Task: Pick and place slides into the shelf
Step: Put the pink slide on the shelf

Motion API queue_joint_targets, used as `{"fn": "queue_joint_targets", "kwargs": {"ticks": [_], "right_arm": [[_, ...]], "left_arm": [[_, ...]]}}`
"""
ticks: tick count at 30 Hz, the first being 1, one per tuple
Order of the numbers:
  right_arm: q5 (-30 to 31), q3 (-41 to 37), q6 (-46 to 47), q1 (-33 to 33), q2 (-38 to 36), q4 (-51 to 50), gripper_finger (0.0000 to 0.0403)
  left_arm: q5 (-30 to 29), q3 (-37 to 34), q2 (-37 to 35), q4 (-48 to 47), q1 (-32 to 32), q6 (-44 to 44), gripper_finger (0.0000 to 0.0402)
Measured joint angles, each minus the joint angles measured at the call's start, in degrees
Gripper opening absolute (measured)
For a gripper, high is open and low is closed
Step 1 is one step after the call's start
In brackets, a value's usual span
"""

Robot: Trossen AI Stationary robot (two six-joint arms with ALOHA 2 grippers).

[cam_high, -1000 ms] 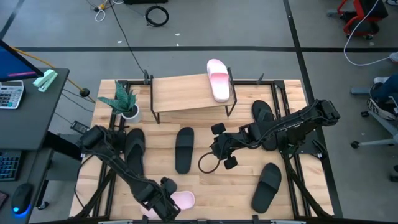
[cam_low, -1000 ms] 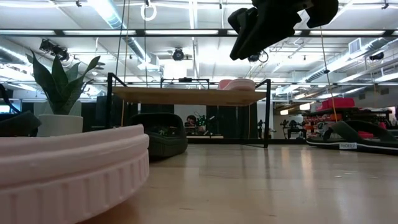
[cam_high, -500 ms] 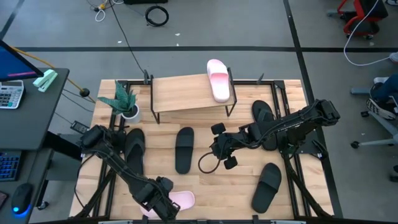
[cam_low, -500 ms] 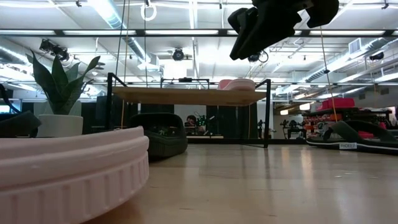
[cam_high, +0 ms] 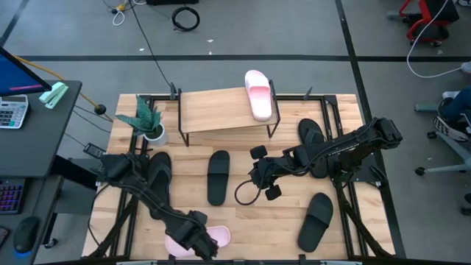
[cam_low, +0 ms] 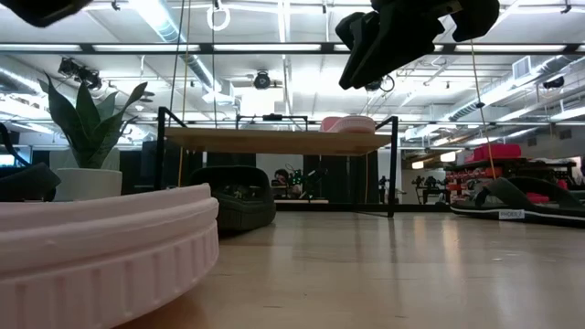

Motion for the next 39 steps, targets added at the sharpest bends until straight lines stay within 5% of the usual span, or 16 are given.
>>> {"fn": "queue_joint_targets", "kwargs": {"ticks": [15, 23, 29, 39], "right_arm": [[0.02, 0.0, -0.42, 0.0, 0.0, 0.02, 0.011], [0.02, 0.0, -1.01, 0.0, 0.0, 0.0, 0.011], [0.02, 0.0, -3.96, 0.0, 0.0, 0.0, 0.011], [0.02, 0.0, -4.11, 0.0, 0.0, -0.02, 0.011]], "left_arm": [[-0.32, 2.74, 0.02, -1.53, 3.04, -4.63, 0.0128], [5.59, 2.75, 0.13, -1.16, 3.11, -10.27, 0.0126], [10.36, 2.75, 0.18, -1.24, 3.02, -11.29, 0.0098], [10.18, 2.71, 0.18, -1.36, 3.62, -11.08, 0.0046]]}}
